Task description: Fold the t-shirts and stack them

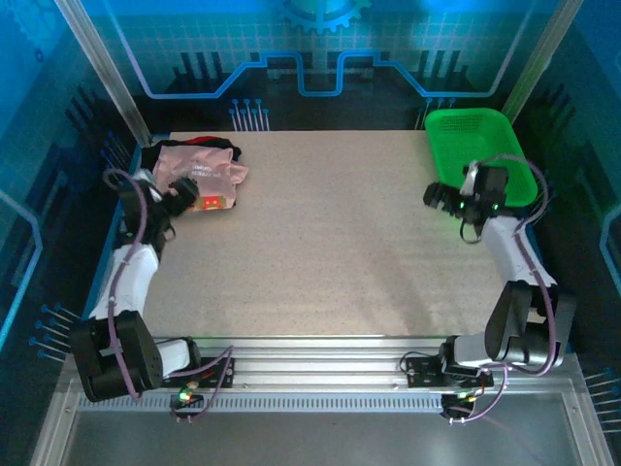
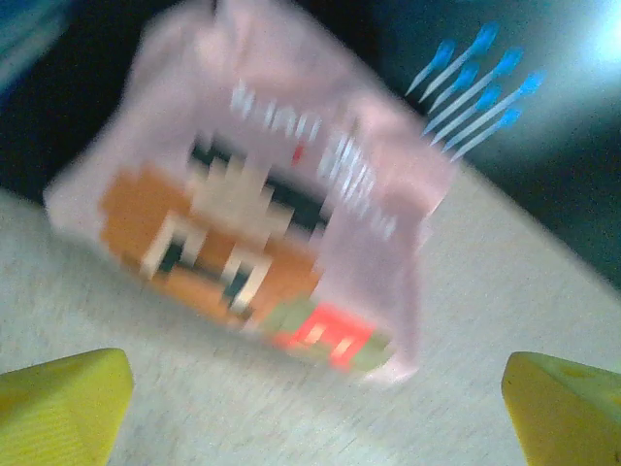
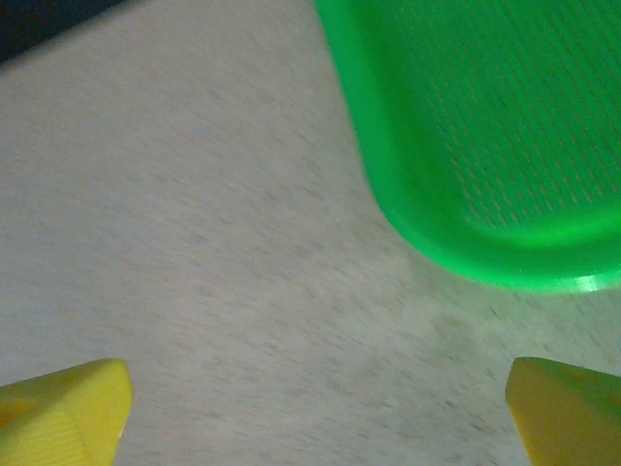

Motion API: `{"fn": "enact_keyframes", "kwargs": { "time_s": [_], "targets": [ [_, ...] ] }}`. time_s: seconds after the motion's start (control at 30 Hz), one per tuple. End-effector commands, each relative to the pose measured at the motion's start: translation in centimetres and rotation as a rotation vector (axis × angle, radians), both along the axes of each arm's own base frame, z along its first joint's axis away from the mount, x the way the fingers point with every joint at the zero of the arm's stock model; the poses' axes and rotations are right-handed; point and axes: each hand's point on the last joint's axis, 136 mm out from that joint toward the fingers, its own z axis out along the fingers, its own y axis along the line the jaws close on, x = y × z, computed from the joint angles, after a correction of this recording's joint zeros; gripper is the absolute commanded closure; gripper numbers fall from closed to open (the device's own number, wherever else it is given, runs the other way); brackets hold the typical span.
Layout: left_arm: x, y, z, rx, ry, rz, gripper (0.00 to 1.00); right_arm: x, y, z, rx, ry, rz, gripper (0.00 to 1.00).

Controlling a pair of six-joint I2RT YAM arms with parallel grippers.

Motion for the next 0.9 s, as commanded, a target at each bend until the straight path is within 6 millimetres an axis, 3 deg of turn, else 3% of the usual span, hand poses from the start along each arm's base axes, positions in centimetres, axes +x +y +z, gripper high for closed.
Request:
{"fn": "enact_keyframes", "kwargs": {
  "time_s": [0.0,0.1,0.27,0.4,0.43,0.53,0.87],
  "targets": [
    [0.5,-0.6,0.0,0.257,-0.109,-0.039,0.01,1.3,-1.9,-0.7,-0.185,-0.185,-0.03,0.0],
    [0.2,-1.3,-1.2,0.353,-0.174,-0.048,0.01,1.2,-1.9,-1.9,-0.16,-0.204,-0.049,0.0],
    [0.7,-3.2,-5.4,0.357,-0.152,-0.137,0.01,0.7,2.1,-2.3,-0.258,-0.35,0.083,0.0],
    [1.5,-5.1,-6.4,0.435,-0.202,-0.206,0.01,1.4,5.5,-3.7,-0.403,-0.39,0.191,0.0],
    [1.7,-6.0,-7.5,0.444,-0.188,-0.245,0.01,1.1,5.6,-4.1,-0.386,-0.387,0.195,0.0],
    [1.9,-6.0,-7.9,0.462,-0.161,-0.231,0.01,0.9,4.8,-4.2,-0.385,-0.393,0.154,0.0],
    [2.0,-6.0,-7.8,0.472,-0.185,-0.225,0.01,1.0,5.4,-4.2,-0.387,-0.394,0.187,0.0]
  ]
}}
